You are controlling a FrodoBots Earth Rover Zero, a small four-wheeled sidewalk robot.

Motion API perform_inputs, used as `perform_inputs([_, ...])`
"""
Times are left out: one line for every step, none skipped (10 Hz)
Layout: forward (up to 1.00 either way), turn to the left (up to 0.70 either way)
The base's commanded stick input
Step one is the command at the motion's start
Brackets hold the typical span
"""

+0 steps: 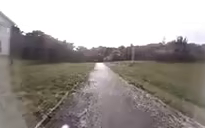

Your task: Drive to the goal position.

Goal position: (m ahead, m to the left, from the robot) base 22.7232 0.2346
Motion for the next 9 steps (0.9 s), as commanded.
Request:
perform_inputs([1.0, 0.0])
perform_inputs([1.0, 0.0])
perform_inputs([1.0, 0.0])
perform_inputs([1.0, 0.0])
perform_inputs([1.0, 0.0])
perform_inputs([1.0, 0.0])
perform_inputs([1.0, 0.0])
perform_inputs([1.0, 0.0])
perform_inputs([1.0, 0.0])
